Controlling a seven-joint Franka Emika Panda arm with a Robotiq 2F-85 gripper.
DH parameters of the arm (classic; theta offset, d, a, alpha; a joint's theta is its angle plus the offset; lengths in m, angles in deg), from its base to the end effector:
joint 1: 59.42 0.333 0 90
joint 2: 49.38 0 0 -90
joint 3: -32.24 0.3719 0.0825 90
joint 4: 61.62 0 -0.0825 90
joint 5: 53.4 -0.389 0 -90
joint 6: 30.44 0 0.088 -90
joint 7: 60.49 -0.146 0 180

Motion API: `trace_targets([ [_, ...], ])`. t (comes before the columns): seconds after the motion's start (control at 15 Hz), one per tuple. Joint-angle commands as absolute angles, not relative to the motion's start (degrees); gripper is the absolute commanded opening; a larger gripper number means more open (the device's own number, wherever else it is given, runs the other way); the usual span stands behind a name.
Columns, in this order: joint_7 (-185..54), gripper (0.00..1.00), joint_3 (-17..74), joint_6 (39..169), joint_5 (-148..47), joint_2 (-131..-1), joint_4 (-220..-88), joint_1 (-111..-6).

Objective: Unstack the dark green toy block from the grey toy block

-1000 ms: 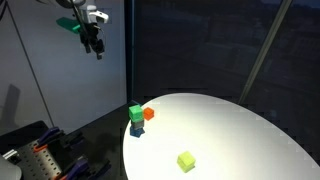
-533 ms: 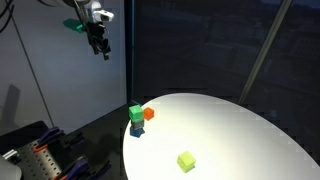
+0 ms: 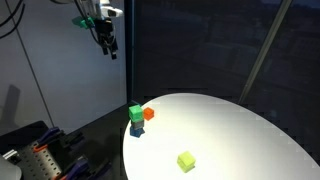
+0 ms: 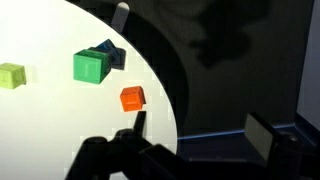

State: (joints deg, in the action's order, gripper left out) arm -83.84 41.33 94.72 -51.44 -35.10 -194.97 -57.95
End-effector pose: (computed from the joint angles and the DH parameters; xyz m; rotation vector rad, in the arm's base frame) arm 0.4637 0.0868 0.4596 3.0843 -0.3216 0.1834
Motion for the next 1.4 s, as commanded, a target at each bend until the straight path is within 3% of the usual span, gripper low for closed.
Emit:
trace_targets([
  [0.0, -84.75, 1.0, 39.82, 88.95, -51.52, -37.31, -189.61, -58.71],
  [0.53, -90.32, 1.0, 36.05, 85.63, -50.08, -42.87, -182.75, -61.65],
  [1.33, -100.24, 1.0, 31.0, 86.14, -49.53, -45.56, -183.82, -63.69],
])
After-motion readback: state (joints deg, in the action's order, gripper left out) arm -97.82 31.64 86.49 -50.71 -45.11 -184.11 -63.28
